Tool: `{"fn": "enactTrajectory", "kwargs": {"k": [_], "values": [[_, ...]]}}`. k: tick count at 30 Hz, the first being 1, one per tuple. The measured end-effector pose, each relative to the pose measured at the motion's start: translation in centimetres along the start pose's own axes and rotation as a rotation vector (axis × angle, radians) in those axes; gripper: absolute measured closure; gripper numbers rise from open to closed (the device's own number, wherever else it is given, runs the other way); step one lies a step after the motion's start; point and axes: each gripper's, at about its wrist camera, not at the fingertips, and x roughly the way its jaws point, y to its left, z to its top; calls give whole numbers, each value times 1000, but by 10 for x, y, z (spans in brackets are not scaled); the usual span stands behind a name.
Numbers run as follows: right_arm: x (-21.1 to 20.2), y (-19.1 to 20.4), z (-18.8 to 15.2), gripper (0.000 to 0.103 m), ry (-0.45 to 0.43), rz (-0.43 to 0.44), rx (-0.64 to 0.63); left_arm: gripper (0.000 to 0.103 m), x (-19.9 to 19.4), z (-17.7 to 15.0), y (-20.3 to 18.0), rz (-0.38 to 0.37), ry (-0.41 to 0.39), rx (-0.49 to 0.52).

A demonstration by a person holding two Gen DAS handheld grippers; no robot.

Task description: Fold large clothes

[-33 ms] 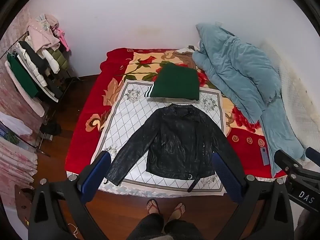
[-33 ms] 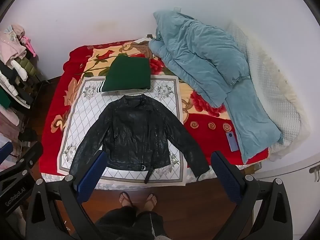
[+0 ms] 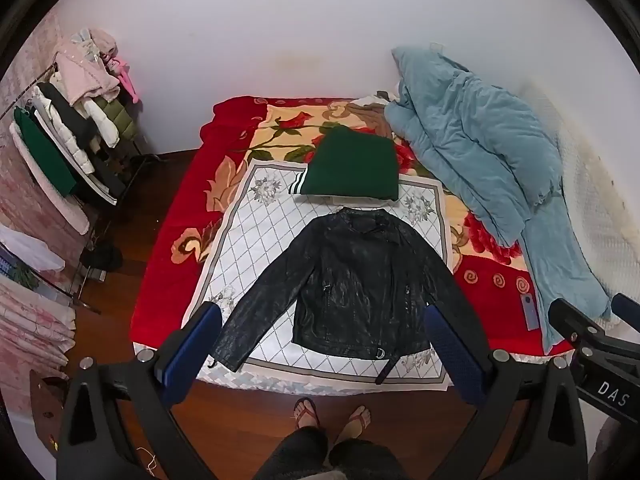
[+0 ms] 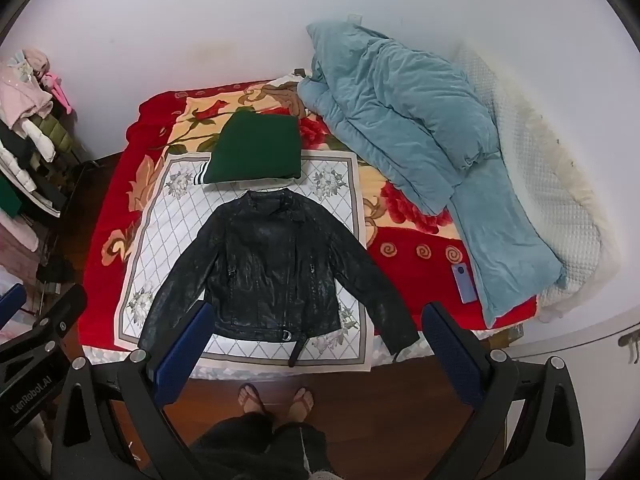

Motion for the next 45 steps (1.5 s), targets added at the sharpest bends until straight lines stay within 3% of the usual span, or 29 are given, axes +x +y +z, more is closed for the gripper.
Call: {"fn": "enactTrajectory", "kwargs": {"k": [45], "values": [[-12,-4,-4,0,-7,-9,-12,0,-17,9,-4,-4,-23,-3]]}}
